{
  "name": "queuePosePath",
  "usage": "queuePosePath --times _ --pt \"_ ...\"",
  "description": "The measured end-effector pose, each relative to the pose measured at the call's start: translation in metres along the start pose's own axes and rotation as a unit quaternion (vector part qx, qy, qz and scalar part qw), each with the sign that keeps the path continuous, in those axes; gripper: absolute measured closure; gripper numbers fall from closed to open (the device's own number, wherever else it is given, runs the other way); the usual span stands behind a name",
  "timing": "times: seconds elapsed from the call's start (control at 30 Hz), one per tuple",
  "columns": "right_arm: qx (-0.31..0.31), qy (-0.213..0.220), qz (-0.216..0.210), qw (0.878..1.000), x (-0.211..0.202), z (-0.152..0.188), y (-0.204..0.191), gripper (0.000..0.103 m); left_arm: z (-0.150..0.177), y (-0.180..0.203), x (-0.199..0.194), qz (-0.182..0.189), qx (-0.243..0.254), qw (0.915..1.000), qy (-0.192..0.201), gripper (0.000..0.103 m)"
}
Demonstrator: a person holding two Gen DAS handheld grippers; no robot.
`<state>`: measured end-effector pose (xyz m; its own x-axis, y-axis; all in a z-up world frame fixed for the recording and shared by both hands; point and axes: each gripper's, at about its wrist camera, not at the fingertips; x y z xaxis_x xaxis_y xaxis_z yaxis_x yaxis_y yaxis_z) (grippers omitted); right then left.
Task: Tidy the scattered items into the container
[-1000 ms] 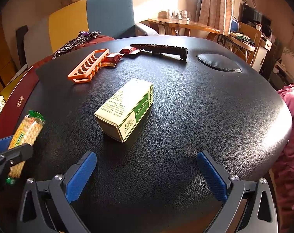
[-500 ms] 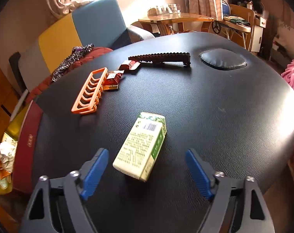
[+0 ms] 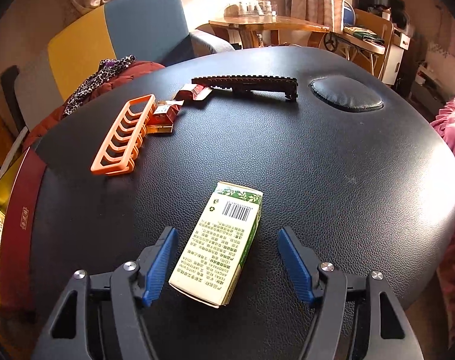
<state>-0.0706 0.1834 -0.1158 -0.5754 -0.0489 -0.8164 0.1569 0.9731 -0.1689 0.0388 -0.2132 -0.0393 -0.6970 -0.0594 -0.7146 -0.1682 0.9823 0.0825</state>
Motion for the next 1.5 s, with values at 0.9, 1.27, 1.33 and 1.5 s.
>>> queuePosePath --times 0.9,1.27,1.33,1.5 --pt "-0.067 -0.015 0.0 0.998 -0.007 0.007 -0.018 0.073 0.027 -0.044 0.007 -0.003 -0.037 0.9988 -0.031 0.047" --pt "-0.084 -0.003 -0.087 0.993 -0.04 0.012 -0.046 0.073 0.03 -0.049 -0.015 -0.005 -0.054 0.9985 -0.003 0.045" --pt "-0.093 -0.005 -0.103 0.99 -0.045 0.015 -0.057 0.073 0.031 -0.05 -0.02 -0.006 -0.056 0.9984 0.003 0.045" --pt "-0.126 -0.009 -0.143 0.982 -0.057 0.023 -0.095 0.073 0.033 -0.05 -0.035 -0.012 -0.053 0.9983 0.019 0.044"
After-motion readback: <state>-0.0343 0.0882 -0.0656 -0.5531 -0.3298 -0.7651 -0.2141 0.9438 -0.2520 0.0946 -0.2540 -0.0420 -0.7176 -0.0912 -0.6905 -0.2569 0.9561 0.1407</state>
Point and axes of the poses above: each gripper's, at about its wrist camera, not at the fingertips, and x roughly the way its jaws point, y to its right, z to its underside, and after that the axes turned 8 degrees about x, right-handed
